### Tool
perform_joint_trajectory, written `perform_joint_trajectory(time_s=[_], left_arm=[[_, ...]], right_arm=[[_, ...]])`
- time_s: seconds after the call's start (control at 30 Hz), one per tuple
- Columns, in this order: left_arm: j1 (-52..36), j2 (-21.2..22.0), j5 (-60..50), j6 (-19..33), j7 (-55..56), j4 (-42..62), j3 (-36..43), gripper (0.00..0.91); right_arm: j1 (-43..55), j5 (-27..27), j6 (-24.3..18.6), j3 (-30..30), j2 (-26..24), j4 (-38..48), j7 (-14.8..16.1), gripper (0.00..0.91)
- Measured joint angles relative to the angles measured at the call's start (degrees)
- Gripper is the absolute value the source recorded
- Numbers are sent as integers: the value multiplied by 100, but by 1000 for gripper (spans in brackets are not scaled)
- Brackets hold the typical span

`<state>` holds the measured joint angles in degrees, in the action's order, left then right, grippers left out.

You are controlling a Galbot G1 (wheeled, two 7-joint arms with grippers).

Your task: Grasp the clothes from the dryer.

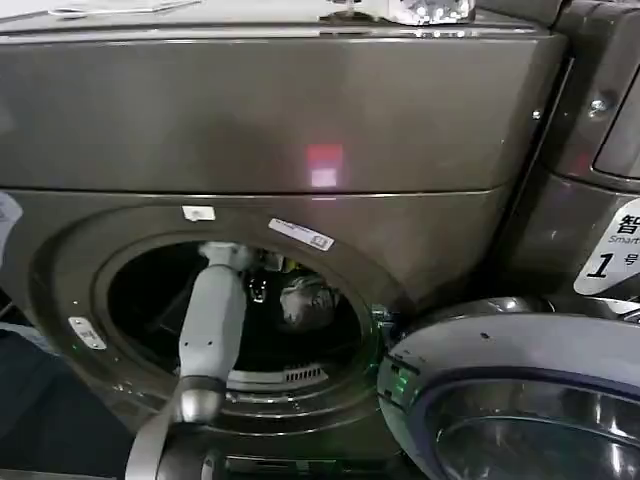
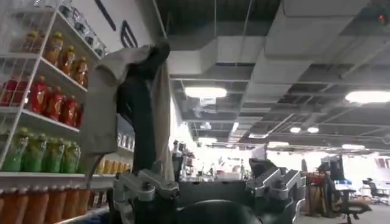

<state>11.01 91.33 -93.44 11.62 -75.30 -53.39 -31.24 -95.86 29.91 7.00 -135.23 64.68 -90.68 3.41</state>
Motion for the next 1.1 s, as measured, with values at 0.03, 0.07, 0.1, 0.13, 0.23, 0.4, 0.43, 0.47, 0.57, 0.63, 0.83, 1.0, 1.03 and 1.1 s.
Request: perform_joint_trajectory(time_s=[0.03,0.07,0.1,0.13,0.23,0.4,0.43,0.47,0.57,0.63,0.83,1.0,1.03,1.1], left_arm=[[-17,-1,1,-2,9,53,0,907],[-30,-2,3,-2,15,94,0,907],[-48,-5,17,-8,17,150,0,907],[-69,-10,40,-19,22,204,-2,907],[-109,-15,134,-43,58,363,-12,907],[-162,-16,348,-123,156,611,-19,907],[-166,-11,403,-132,183,664,-26,907],[-165,-7,450,-137,203,700,-31,907],[-166,-8,603,-165,265,781,-31,907],[-189,-9,673,-173,322,852,-38,907],[-275,5,961,-172,586,1074,-13,907],[-346,54,1286,-145,767,1340,-10,907],[-357,61,1344,-140,781,1391,-14,907],[-370,66,1464,-126,809,1519,-19,907]], right_arm=[[-1,0,-1,0,-1,1,-1,907],[-3,0,-1,0,-3,0,0,907],[-4,0,-1,0,-7,0,0,907],[-5,0,-1,0,-9,-1,-1,907],[-6,0,-2,10,-9,-7,0,907],[6,-4,-4,23,-7,-4,-1,907],[6,-4,-4,25,-7,-5,0,907],[7,-4,-4,24,-8,-4,0,907],[6,-6,-11,29,-10,-1,1,907],[6,-6,-13,33,-11,0,1,907],[20,-9,-16,54,-15,3,1,907],[22,-10,-30,71,-1,2,5,907],[24,-10,-30,73,-1,1,6,907],[23,-10,-36,76,0,5,9,907]])
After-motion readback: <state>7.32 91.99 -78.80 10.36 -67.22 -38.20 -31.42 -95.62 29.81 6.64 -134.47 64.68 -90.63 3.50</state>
